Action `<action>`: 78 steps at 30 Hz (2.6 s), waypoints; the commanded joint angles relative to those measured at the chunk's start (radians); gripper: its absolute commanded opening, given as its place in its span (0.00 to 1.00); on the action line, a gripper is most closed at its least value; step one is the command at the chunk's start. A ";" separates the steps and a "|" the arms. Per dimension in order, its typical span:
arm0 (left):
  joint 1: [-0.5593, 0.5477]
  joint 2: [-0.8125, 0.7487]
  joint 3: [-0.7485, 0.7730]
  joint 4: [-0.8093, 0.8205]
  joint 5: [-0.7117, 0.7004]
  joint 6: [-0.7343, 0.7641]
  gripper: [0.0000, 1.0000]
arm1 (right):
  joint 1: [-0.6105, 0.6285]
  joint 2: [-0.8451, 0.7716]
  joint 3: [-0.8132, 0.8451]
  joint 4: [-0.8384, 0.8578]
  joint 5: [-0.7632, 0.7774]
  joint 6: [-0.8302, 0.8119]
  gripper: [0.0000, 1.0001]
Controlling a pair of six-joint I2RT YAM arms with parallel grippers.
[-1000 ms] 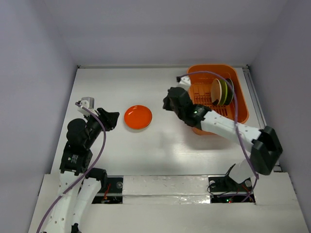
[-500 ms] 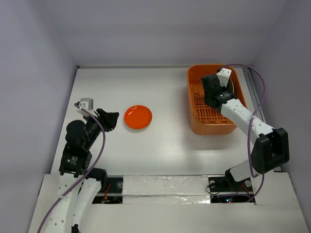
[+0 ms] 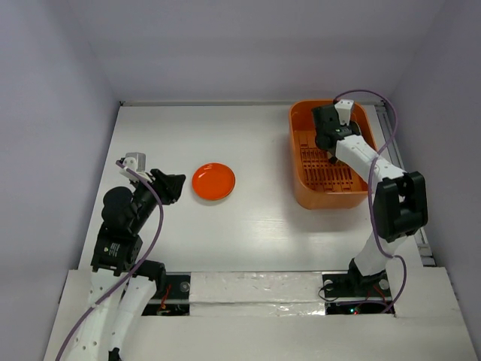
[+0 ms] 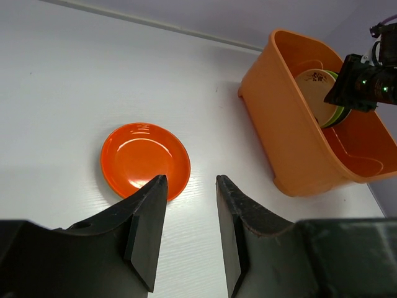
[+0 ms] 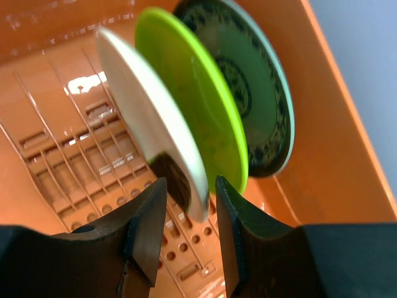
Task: Unload the plates from the dish rack
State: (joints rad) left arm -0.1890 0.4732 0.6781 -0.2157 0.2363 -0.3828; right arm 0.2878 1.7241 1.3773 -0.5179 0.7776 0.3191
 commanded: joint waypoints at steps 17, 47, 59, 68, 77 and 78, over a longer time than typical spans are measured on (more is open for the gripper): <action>-0.004 -0.002 -0.002 0.027 -0.006 -0.001 0.35 | -0.006 0.020 0.138 -0.067 0.028 -0.114 0.17; -0.004 -0.019 -0.005 0.032 -0.003 -0.004 0.35 | 0.319 -0.373 0.250 -0.141 -0.119 -0.055 0.00; -0.004 -0.024 -0.006 0.032 -0.017 -0.007 0.35 | 0.450 -0.192 -0.014 0.435 -0.758 0.276 0.00; -0.004 -0.024 -0.006 0.033 -0.011 -0.007 0.35 | 0.468 0.070 -0.038 0.581 -0.894 0.380 0.00; -0.004 -0.018 -0.008 0.036 -0.006 -0.004 0.35 | 0.468 0.147 -0.070 0.614 -0.885 0.411 0.00; -0.004 -0.019 -0.008 0.035 -0.005 -0.004 0.35 | 0.478 0.149 -0.076 0.619 -0.890 0.413 0.01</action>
State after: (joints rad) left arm -0.1894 0.4553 0.6781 -0.2165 0.2276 -0.3836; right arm 0.7490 1.8793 1.3075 -0.0124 -0.0914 0.7036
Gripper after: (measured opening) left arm 0.353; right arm 0.103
